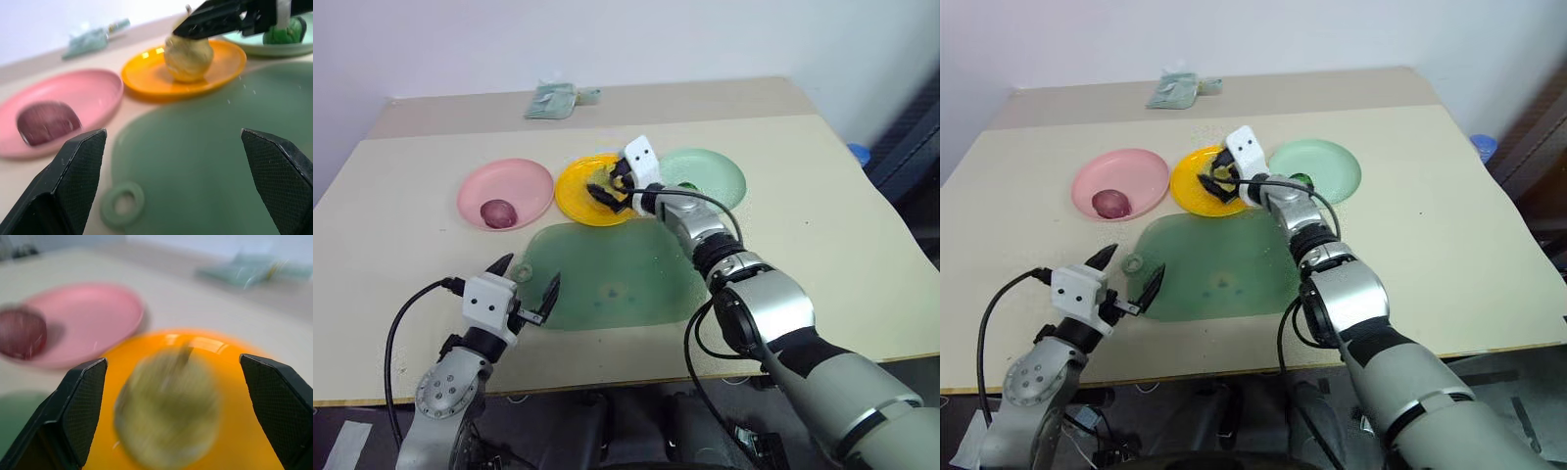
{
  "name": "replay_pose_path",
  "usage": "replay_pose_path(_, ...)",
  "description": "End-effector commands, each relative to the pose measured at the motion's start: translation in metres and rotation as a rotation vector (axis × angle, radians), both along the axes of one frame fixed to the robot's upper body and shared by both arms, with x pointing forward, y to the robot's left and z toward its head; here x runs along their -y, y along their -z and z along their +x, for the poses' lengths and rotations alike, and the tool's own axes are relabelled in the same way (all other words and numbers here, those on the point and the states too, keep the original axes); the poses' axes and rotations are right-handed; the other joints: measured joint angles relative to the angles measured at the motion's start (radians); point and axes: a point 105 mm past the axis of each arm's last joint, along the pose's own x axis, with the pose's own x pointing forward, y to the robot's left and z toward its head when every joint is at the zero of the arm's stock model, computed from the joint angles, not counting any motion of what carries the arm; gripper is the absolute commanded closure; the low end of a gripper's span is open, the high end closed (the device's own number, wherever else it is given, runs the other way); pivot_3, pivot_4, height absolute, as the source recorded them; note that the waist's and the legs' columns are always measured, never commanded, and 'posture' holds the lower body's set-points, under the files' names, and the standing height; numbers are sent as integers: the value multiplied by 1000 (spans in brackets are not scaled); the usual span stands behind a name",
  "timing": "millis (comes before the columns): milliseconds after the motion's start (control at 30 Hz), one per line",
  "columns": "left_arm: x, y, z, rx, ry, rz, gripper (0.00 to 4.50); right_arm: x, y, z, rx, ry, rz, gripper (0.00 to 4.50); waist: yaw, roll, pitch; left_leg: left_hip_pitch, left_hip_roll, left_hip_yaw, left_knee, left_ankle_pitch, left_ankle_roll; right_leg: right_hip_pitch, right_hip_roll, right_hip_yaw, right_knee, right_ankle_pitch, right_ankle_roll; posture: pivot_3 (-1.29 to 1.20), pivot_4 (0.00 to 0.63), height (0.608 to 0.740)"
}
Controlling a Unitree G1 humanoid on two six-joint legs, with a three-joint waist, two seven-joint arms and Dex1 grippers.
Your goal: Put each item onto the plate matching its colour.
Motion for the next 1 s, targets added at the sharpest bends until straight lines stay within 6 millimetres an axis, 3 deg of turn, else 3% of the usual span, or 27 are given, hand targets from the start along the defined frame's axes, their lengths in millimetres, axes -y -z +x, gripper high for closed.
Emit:
replay_pose_path(33, -5, -10, 2, 33, 18, 4, 0, 23, -34, -13, 129, -76, 97, 94, 2, 0, 0, 0, 0, 0, 0, 0, 0, 0, 0, 0, 0, 0, 0, 0, 150, 740)
replay_pose_path(200, -8, -17, 7, 19, 114, 10, 0, 75, -28, -65, 170, -103, 68, 94, 8, 0, -1, -1, 0, -1, 1, -1, 2, 1, -1, -1, 0, 0, 0, 0, 150, 740)
replay_pose_path(300, -11, -19, 9, 3, 173, 18, 0, 103, -11, -98, 127, -75, 25, 94, 5, 1, 0, -1, 0, -1, 1, -1, 2, 1, -1, 0, 0, 0, 0, 0, 150, 740)
replay_pose_path(500, -15, -22, 11, -46, 281, 30, 0, 157, 22, -144, 17, 87, -60, 94, 9, 1, -1, 0, 1, -1, 0, -1, 2, 1, -1, 0, -1, 0, 0, 0, 150, 740)
replay_pose_path(667, -19, -19, 8, -92, 339, 27, 0, 184, 35, -168, -34, 194, -88, 94, 23, 1, -1, 0, 1, 0, 3, -2, 3, 3, -1, 0, -1, 0, 0, 0, 150, 740)
replay_pose_path(1000, -11, -12, -7, -186, 462, 17, 0, 202, 38, -184, -60, 260, -106, 94, 28, 0, -1, 0, 1, 0, 3, -2, 3, 4, -2, 0, -2, 0, 0, 0, 150, 740)
